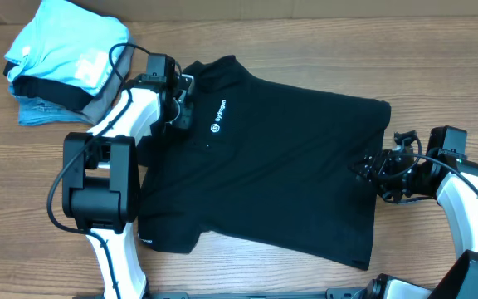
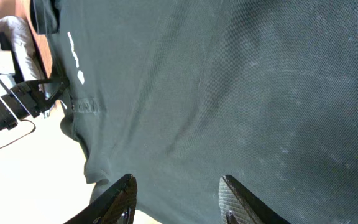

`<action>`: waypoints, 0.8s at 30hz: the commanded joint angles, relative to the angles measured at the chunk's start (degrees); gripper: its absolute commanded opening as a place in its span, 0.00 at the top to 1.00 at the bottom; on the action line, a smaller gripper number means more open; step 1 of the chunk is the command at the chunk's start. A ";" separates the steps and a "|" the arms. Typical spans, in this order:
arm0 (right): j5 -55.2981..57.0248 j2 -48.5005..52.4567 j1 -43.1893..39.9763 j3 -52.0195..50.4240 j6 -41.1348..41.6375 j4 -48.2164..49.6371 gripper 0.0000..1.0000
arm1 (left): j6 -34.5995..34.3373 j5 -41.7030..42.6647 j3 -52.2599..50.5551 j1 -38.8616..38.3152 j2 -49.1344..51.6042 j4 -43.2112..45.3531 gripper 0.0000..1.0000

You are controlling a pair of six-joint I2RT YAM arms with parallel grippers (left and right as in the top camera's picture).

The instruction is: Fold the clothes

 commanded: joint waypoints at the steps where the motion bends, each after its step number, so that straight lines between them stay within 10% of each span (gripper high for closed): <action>1: 1.97 -0.13 -0.09 1.38 0.59 -0.52 0.53 | -3.17 -12.96 -0.74 3.06 6.54 -1.27 0.96; 14: 20.98 0.22 0.83 0.83 8.90 1.20 0.48 | -9.94 -4.26 4.85 9.29 3.21 -6.54 0.96; 24: 20.74 7.41 0.81 -0.98 7.67 -4.00 0.46 | -9.97 -2.40 17.16 7.50 -7.26 -18.73 0.70</action>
